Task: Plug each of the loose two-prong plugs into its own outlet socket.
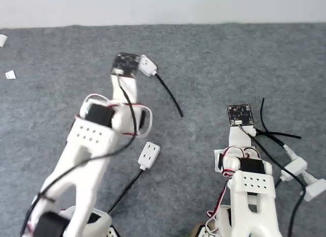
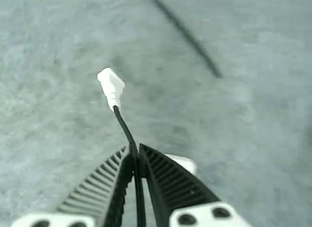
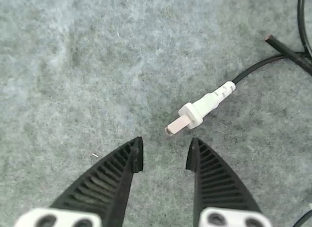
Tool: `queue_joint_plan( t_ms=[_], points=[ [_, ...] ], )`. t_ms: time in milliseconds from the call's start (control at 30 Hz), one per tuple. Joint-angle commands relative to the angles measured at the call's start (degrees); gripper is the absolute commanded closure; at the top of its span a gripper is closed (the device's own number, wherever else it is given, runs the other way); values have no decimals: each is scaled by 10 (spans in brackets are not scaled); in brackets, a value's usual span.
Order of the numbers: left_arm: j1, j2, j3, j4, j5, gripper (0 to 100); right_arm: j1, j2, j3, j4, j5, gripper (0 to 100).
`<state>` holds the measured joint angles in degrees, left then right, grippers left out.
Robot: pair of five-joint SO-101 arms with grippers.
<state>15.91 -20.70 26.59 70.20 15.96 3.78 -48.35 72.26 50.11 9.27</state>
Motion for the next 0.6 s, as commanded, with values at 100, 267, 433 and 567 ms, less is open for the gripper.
queue_joint_plan(
  t_ms=[100, 267, 433, 567],
  points=[
    [186, -204, 57, 28, -60, 987, 3, -14, -6, -7, 5, 852],
    [244, -335, 138, -24, -95, 987, 31, -15, -8, -7, 4, 852],
    [246, -319, 304, -160, -81, 987, 85, -15, -27, 0, -32, 852],
    [265, -299, 375, -257, -81, 987, 124, -15, -36, -4, -57, 852]
  ],
)
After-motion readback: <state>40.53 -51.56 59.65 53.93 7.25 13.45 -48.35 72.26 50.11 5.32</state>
